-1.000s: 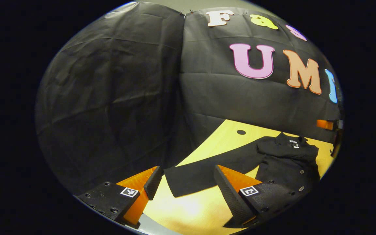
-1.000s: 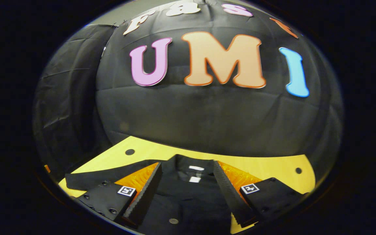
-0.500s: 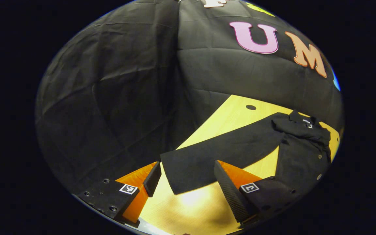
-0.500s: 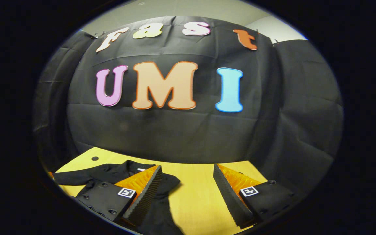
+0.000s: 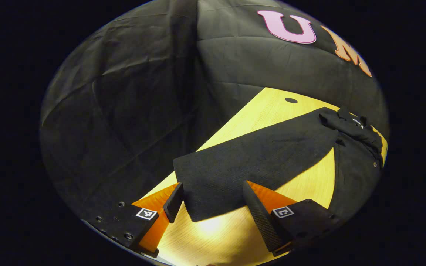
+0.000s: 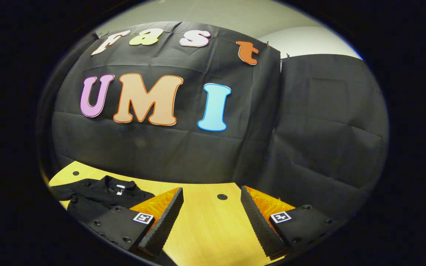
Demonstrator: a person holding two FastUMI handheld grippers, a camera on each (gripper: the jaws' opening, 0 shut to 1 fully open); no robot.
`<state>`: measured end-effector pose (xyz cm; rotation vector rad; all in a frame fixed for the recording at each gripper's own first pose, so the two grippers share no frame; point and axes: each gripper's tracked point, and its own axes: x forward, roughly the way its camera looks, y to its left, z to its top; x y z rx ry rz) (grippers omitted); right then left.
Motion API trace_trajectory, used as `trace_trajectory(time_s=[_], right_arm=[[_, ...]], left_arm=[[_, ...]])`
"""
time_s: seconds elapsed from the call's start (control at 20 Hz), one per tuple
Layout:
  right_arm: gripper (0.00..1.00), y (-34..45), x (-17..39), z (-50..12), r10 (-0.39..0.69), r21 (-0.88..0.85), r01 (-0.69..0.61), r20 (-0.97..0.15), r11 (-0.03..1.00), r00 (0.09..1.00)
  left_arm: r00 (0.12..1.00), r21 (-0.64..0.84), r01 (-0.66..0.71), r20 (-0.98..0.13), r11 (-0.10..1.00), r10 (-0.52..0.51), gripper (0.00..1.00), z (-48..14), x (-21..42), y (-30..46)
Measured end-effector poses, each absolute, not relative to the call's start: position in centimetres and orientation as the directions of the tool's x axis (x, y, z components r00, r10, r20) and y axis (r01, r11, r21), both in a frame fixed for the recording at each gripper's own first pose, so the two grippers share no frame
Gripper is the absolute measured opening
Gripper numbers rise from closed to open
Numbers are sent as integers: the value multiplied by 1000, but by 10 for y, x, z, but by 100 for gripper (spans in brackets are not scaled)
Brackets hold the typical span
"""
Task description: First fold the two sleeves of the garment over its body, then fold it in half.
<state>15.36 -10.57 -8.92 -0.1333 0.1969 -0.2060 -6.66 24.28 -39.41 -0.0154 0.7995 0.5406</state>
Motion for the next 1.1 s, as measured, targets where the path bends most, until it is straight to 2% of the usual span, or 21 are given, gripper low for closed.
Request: trace_trajectory(time_s=[0.1,0.15,0.35,0.4,0.45,0.5,0.6,0.7,0.85,0.9,0.95,1.1], right_arm=[[98,-111,151,-89,-232,-150,207,-176,967,957],[98,-113,151,-88,-237,-155,211,-172,965,956],[99,-106,150,-89,-219,-169,190,-175,967,960],[96,-103,151,-93,-208,-163,178,-188,970,960],[100,-101,150,-97,-198,-154,168,-203,974,959],[100,-100,150,-100,-190,-145,161,-209,976,959],[99,-99,151,-105,-187,-136,160,-215,978,958],[99,-102,150,-107,-194,-149,164,-215,975,957],[96,-108,144,-104,-202,-164,169,-208,972,957],[99,-111,141,-105,-206,-161,174,-209,972,956],[99,-114,139,-106,-211,-157,179,-212,971,954],[99,-122,134,-112,-228,-153,196,-225,969,948]], left_arm=[[587,173,-467,-673,867,450,98,-394,-63,242],[583,164,-470,-680,867,445,94,-395,-67,239],[592,124,-527,-657,841,468,94,-396,-66,242],[594,118,-529,-656,840,466,93,-399,-65,240],[592,123,-525,-658,842,466,92,-398,-64,239],[597,120,-509,-663,852,451,89,-399,-62,237],[607,102,-480,-679,872,413,80,-399,-58,228],[621,78,-460,-684,885,383,61,-399,-55,222],[653,9,-484,-662,875,368,25,-401,-47,217],[664,-22,-500,-651,866,367,12,-396,-47,215],[673,-52,-511,-645,858,362,3,-394,-46,215],[694,-133,-531,-634,837,340,0,-394,-48,217]])
